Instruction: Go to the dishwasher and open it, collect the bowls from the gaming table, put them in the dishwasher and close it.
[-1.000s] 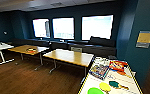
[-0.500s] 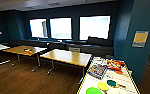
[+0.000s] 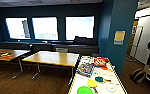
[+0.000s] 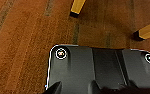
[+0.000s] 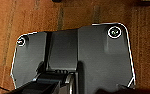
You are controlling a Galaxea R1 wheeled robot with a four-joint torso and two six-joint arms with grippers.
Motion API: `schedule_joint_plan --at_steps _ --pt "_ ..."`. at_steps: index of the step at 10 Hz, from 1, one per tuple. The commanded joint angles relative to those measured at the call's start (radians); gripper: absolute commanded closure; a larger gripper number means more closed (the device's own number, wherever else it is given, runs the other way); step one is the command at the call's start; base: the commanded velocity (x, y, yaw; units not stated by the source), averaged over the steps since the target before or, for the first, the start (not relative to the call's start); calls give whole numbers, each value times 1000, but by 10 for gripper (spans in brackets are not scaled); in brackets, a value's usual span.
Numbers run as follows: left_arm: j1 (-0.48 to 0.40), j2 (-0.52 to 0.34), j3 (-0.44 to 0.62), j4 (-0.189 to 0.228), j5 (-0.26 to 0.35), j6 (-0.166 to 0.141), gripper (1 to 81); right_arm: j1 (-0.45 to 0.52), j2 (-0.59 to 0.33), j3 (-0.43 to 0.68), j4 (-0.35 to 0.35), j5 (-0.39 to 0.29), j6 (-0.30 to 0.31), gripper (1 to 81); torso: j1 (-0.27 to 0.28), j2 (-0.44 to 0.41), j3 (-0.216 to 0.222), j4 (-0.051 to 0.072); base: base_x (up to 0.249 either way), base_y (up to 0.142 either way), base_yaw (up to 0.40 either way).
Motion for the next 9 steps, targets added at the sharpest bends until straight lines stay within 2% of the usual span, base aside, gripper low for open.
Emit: schedule_joint_plan --at_steps 1,2,6,7,9 --pt "-63 -6 -3 1 40 -1 10 60 2 0 -2 -46 1 10 0 0 0 0 0 -199 0" --pt "-63 -5 -3 3 40 1 10 59 2 0 2 -43 2 10 0 0 0 0 0 -77 0" --pt "-61 -14 0 3 40 -1 10 46 -19 11 13 18 8 10 0 0 0 0 0 0 0" --pt "-61 -25 6 3 40 1 10 39 -43 47 13 20 8 10 0 0 0 0 0 0 0" --pt "-60 -69 69 6 35 1 10 34 -160 242 13 36 12 10 0 0 0 0 0 0 0"
